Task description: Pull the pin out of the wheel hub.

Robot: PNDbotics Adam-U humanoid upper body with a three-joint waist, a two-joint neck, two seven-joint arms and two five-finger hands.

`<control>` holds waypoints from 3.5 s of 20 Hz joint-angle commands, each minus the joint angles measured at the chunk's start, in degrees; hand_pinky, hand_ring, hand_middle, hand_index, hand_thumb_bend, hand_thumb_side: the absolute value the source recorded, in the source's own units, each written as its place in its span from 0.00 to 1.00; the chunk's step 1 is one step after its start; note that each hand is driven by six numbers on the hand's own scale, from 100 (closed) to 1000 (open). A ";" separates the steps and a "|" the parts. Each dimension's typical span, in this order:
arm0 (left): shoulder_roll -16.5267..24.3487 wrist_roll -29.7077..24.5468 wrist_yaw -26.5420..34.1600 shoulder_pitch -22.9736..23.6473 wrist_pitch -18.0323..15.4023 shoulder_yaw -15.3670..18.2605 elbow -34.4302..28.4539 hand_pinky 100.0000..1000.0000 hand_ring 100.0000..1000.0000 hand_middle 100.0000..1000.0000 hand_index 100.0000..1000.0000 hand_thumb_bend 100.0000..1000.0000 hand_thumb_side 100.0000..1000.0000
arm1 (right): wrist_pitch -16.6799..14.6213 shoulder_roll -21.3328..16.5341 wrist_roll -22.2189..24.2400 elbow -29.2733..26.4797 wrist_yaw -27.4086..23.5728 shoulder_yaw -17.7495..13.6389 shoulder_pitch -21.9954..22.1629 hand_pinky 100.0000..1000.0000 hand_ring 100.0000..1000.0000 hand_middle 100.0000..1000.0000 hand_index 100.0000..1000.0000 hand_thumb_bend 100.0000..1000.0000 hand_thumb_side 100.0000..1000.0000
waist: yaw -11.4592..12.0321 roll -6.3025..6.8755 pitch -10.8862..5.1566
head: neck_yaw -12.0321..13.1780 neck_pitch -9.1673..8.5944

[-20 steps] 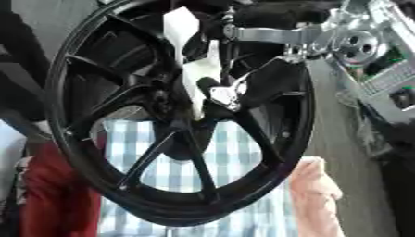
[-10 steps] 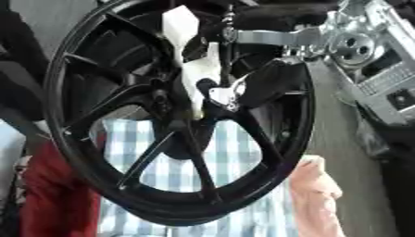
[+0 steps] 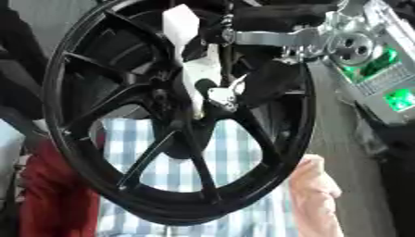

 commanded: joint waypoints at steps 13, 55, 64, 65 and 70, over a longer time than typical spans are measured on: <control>0.89 -0.63 -0.22 -0.26 0.04 0.10 -0.48 0.55 0.63 0.64 0.70 0.06 0.78 | -1.02 -1.18 0.77 -0.26 1.04 -0.41 -0.20 0.63 0.56 0.79 0.90 0.00 0.72 | 0.32 0.37 -0.63 | -0.11 0.34; 0.39 -2.15 -0.57 0.09 0.88 -0.67 -0.29 0.57 0.63 0.60 0.68 0.04 0.79 | -0.75 -3.07 -7.44 5.85 -7.15 -0.61 0.07 0.48 0.51 0.37 0.61 0.00 0.09 | 0.86 0.76 0.61 | -1.53 0.34; 0.26 -2.44 -0.44 -0.03 1.01 -0.66 -0.39 0.57 0.62 0.61 0.68 0.04 0.79 | 0.19 -3.06 -9.88 7.44 -8.78 -0.14 -0.66 0.43 0.44 0.25 0.41 0.00 0.02 | 1.38 0.67 0.43 | -2.28 0.34; 0.33 -2.44 -0.46 -0.02 1.01 -0.62 -0.40 0.58 0.62 0.61 0.68 0.04 0.79 | 0.39 -3.08 -9.89 7.58 -9.20 -0.14 -0.62 0.41 0.41 0.23 0.34 0.00 0.03 | 1.38 0.62 0.38 | -2.31 0.34; 0.64 -2.51 -0.50 -0.19 0.94 -0.57 -0.54 0.58 0.62 0.61 0.68 0.04 0.79 | 2.09 -3.82 -9.80 7.30 -11.21 -0.22 -0.82 0.39 0.39 0.20 0.29 0.00 0.05 | 1.38 0.43 0.13 | -2.32 0.34</control>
